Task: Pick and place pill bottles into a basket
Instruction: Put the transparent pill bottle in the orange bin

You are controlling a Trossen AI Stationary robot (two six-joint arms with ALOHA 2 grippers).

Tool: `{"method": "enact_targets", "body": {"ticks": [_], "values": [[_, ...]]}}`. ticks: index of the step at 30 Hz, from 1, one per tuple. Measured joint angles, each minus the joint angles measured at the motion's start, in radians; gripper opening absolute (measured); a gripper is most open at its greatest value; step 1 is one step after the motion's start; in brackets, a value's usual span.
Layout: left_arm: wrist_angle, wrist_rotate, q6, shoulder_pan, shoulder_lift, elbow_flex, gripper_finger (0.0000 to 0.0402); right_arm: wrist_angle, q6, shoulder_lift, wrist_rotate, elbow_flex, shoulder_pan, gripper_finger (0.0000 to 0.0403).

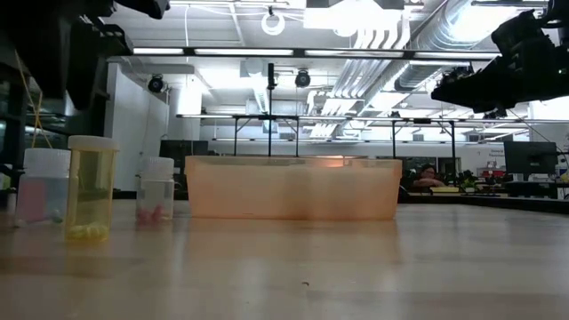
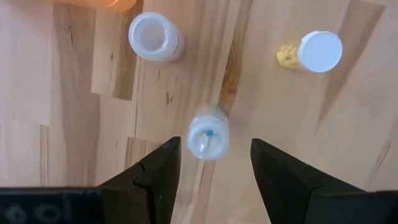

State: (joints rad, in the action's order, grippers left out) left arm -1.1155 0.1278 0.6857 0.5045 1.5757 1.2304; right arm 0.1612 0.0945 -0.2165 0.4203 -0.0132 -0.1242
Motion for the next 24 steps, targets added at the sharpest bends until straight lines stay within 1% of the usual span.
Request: {"method": "enact_targets", "body": {"ticks": [8,12,14,16,20,24], "values": [[0.024,0.01,0.003,0.0,0.0,0.0,0.0227,-0.002,0.011,0.0,0.0,0.0,0.0,0.0108],[0.023,0.04,0.007,0.0,0.0,0.0,0.0232,-0.008,0.011,0.0,0.0,0.0,0.0,0.0108],[0.01,0.063,0.007,0.0,0.0,-0.004,0.0244,-0.008,0.011,0.0,0.0,0.0,0.0,0.0108],[0.036,0.06,0.024,0.0,0.0,-0.022,0.026,-0.01,0.011,0.0,0.0,0.0,0.0,0.0108],[0.067,0.009,0.046,0.0,0.0,-0.066,0.0292,-0.01,0.016,0.0,0.0,0.0,0.0,0.0108],[0.089,-0.006,0.077,0.0,0.0,-0.115,0.0313,-0.009,0.018,0.0,0.0,0.0,0.0,0.0108]]}}
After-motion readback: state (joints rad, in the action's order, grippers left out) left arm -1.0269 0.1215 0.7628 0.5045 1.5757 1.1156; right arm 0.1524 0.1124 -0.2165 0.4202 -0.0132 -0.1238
